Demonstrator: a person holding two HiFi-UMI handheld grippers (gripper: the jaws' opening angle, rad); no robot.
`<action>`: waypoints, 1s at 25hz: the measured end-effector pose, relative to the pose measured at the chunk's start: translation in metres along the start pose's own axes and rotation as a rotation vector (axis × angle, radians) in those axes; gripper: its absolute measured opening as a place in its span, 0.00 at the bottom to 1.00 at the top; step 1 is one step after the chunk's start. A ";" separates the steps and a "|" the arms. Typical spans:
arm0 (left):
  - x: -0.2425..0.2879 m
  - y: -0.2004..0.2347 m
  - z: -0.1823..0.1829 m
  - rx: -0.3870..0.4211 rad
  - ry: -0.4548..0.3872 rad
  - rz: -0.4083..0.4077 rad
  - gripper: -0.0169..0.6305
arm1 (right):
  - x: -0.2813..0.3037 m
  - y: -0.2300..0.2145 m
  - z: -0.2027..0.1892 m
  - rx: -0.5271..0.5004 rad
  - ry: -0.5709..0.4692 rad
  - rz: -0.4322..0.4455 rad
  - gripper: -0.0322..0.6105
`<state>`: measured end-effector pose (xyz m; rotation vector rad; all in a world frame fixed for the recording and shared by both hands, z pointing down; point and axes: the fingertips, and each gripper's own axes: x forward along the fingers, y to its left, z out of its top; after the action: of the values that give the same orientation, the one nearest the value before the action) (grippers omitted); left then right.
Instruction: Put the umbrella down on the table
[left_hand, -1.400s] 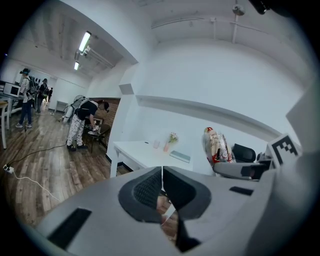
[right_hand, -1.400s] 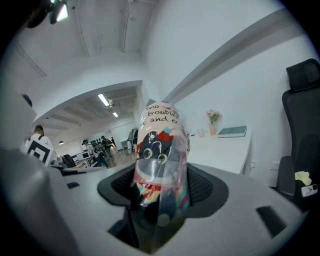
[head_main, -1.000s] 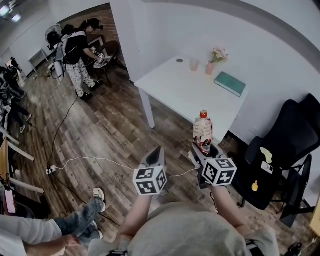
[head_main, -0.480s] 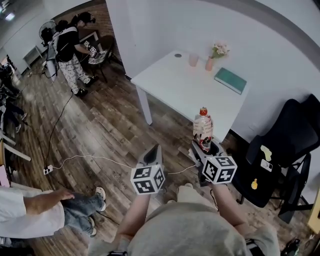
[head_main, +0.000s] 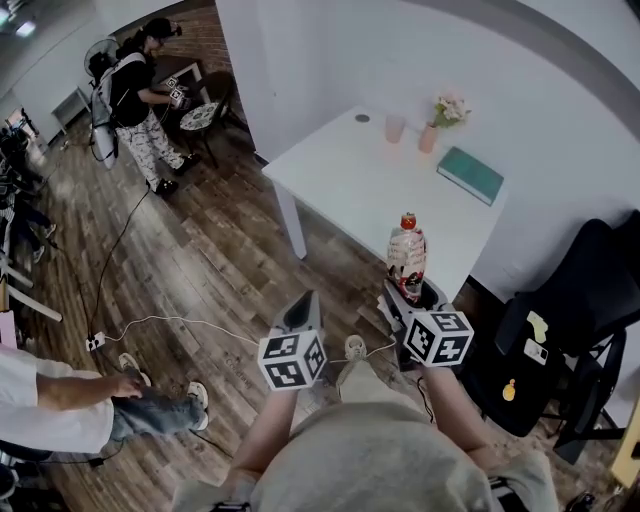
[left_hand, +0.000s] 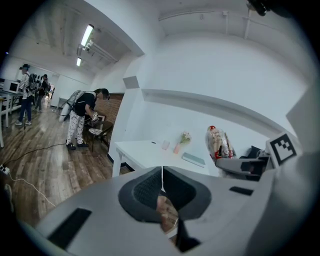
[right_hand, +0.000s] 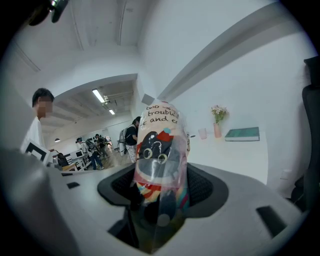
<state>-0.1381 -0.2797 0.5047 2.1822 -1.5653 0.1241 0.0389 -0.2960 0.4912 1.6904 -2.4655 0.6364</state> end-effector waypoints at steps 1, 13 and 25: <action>0.007 0.001 0.004 0.001 -0.003 0.003 0.04 | 0.007 -0.003 0.004 -0.003 0.000 0.001 0.47; 0.090 0.005 0.049 -0.014 -0.019 0.022 0.04 | 0.083 -0.054 0.052 -0.009 0.017 -0.004 0.47; 0.164 0.020 0.075 -0.023 -0.015 0.060 0.04 | 0.164 -0.112 0.067 -0.001 0.078 -0.026 0.47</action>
<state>-0.1123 -0.4591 0.4969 2.1240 -1.6337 0.1077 0.0881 -0.4986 0.5117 1.6617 -2.3866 0.6845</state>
